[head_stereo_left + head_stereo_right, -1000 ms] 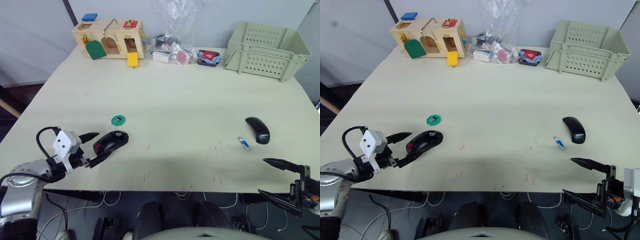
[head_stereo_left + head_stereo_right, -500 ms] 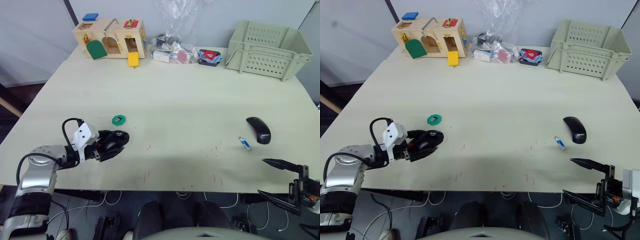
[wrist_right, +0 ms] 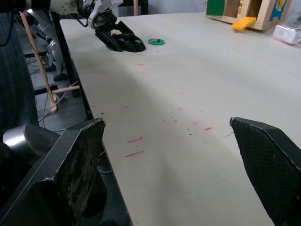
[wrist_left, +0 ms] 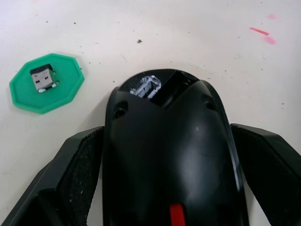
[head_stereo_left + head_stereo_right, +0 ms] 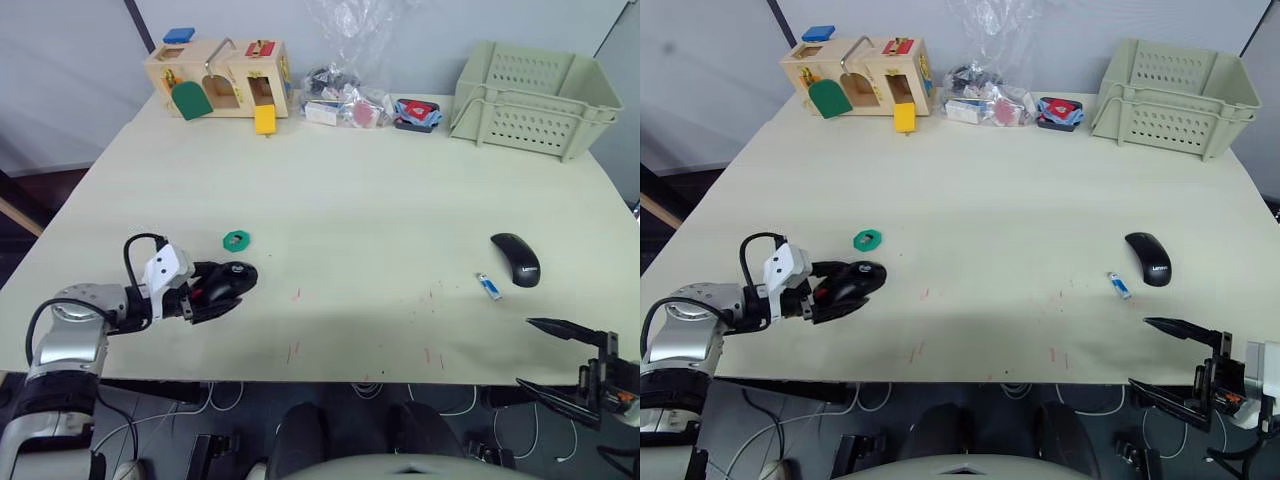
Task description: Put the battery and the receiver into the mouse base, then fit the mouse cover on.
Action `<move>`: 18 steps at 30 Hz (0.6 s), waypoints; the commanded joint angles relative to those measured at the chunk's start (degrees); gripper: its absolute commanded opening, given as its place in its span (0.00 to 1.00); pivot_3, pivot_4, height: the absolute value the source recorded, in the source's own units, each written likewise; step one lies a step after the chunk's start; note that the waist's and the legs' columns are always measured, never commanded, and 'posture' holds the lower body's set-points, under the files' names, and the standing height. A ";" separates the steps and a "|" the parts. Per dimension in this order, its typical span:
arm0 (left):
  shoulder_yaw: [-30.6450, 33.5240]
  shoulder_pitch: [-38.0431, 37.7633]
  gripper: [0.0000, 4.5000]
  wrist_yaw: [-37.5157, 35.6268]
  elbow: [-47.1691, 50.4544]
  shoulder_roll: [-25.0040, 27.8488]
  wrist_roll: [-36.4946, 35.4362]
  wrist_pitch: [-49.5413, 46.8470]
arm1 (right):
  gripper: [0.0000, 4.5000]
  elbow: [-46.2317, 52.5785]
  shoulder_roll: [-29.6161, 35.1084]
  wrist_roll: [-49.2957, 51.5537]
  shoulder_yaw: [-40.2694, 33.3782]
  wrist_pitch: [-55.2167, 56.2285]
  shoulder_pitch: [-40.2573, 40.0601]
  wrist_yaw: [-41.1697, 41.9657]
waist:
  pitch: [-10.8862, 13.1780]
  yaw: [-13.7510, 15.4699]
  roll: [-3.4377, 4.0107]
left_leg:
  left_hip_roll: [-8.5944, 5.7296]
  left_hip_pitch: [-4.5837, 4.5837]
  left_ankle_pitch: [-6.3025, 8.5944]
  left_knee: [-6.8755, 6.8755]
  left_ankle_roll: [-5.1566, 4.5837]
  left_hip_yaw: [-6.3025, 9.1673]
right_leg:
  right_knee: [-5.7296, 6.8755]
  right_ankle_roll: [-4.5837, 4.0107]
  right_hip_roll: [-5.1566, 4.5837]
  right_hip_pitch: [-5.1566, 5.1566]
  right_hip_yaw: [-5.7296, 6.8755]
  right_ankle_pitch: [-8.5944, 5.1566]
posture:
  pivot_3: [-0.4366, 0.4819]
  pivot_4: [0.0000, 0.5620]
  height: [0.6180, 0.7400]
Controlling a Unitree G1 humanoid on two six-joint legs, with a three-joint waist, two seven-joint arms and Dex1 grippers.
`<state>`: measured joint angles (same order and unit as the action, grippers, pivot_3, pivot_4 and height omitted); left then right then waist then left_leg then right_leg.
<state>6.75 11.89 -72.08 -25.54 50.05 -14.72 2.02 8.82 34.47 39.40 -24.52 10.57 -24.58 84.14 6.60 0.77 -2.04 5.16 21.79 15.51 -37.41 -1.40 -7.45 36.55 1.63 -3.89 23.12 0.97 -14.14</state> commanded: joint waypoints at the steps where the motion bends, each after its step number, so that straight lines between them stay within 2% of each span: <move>1: 0.65 -0.24 0.99 -0.73 -1.11 1.37 0.45 0.54 | 1.00 0.38 0.20 0.45 -0.42 1.13 0.15 0.59 | 0.00 0.00 0.00 | 0.00 0.00 0.00 0.00 0.00 0.00 | 0.00 0.00 0.00 0.00 0.00 0.00 | 0.48 0.27 1.00; 2: 0.56 -0.11 0.99 -1.09 -1.49 1.46 0.44 0.70 | 1.00 0.26 0.28 0.47 -0.41 1.17 0.26 0.73 | 0.00 0.01 -0.01 | 0.00 0.00 0.00 0.00 0.00 0.00 | 0.00 0.00 0.00 0.00 0.00 0.00 | 0.48 0.27 1.00; 5: 0.37 0.51 0.87 -1.28 -2.53 1.43 0.68 1.17 | 1.00 0.01 0.43 0.46 -0.35 1.12 0.66 0.94 | 0.00 -0.02 0.00 | 0.00 0.00 0.00 0.00 0.00 -0.01 | 0.00 0.00 0.00 0.00 0.00 0.00 | 0.48 0.27 1.00; 8: 0.44 1.06 0.65 -1.59 -3.33 1.36 0.64 1.70 | 1.00 -0.07 0.49 0.45 -0.19 1.06 0.98 1.20 | 0.00 0.00 0.02 | 0.00 -0.01 0.00 0.00 0.00 -0.04 | 0.03 0.00 0.01 0.00 0.01 0.00 | 0.48 0.27 1.00; 14: 1.29 1.11 0.66 -3.26 -1.48 2.54 -0.46 2.19 | 1.00 -0.15 0.56 0.64 -0.01 0.86 1.44 1.36 | 0.00 -0.04 0.01 | 0.00 -0.02 0.00 -0.02 0.00 -0.02 | 0.09 0.00 0.01 0.01 0.00 0.00 | 0.48 0.27 1.00; 18: 0.12 3.59 0.66 -3.83 6.01 3.20 -1.28 -0.82 | 1.00 -0.05 0.65 1.15 0.02 0.42 1.62 1.36 | 0.03 0.21 -0.03 | 0.00 0.03 0.00 -0.02 0.00 -0.02 | 0.06 0.00 0.01 0.02 0.02 0.00 | 0.48 0.27 1.00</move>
<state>6.56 13.84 -75.64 -23.96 52.33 -14.78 1.91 8.02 34.53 39.48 -23.78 10.65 -23.23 85.10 6.63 0.97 -2.07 5.15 21.85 15.51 -37.45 -1.40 -7.47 36.61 1.63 -3.89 23.13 0.99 -14.14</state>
